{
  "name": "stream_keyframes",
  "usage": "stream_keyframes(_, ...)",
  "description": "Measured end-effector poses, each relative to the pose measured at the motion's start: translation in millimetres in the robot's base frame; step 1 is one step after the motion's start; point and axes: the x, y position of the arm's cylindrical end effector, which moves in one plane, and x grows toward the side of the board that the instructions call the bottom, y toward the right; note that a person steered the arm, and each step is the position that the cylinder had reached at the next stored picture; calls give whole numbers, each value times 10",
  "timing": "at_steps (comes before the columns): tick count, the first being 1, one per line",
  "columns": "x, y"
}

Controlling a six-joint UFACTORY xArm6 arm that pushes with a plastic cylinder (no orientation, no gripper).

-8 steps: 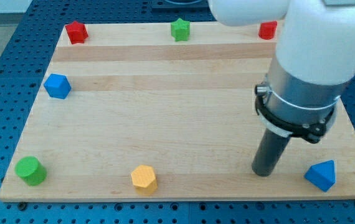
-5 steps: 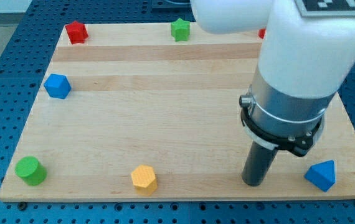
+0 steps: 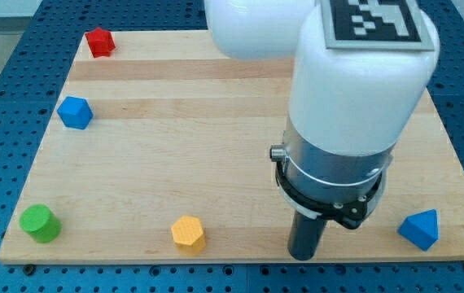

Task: Move the yellow hexagon towards the center of the board

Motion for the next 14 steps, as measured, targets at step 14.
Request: stream_keyframes(14,1,-949)
